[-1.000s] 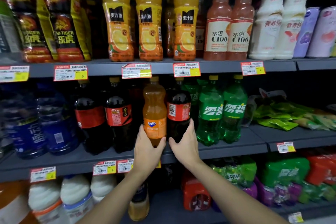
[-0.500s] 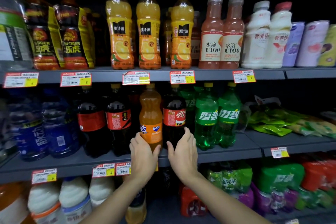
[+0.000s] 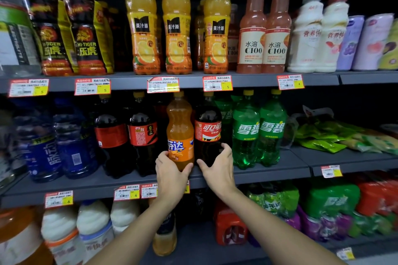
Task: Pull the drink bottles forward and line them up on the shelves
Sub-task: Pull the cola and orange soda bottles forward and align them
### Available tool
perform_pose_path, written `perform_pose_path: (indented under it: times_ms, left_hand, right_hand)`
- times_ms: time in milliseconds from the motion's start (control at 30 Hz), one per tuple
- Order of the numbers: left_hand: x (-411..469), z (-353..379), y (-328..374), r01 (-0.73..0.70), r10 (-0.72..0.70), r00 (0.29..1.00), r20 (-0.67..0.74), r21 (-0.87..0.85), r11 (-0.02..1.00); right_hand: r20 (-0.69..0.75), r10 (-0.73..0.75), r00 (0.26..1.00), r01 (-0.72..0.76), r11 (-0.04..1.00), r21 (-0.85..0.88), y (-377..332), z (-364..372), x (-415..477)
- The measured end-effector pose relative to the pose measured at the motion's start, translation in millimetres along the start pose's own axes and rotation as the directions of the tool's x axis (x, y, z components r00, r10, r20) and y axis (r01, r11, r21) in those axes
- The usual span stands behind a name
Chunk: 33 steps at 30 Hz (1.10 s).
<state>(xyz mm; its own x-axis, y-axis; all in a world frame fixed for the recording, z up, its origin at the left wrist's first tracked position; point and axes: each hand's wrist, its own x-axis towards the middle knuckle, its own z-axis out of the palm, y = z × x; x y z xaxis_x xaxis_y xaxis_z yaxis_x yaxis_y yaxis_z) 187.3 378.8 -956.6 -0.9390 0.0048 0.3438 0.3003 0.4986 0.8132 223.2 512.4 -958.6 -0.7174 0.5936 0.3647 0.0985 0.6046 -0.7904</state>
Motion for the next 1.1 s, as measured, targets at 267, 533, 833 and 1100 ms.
perform_pose_path:
  times_ms: [267, 533, 833, 1100]
  left_hand:
    - [7.7, -5.0, -14.3, -0.125, 0.111, 0.986, 0.124, 0.112, 0.986]
    - [9.0, 4.6, -6.0, -0.023, 0.012, 0.997, 0.079, 0.137, 0.99]
    - [27.4, -8.8, -15.7, -0.19, 0.145, 0.973, 0.178, 0.272, 0.943]
    - [27.8, -11.9, -24.7, -0.235, 0.197, 0.966, 0.165, 0.252, 0.939]
  right_hand:
    - [0.187, -0.007, 0.982, 0.014, 0.999, -0.032, -1.1, -7.5, 12.2]
    - [0.145, -0.042, 0.988, 0.053, 0.996, -0.073, 6.0, -8.2, 12.8]
    - [0.375, -0.089, 0.923, 0.14, 0.984, -0.109, 12.0, -27.2, 28.0]
    - [0.345, -0.14, 0.928, 0.172, 0.983, -0.063, 24.7, -25.3, 29.6]
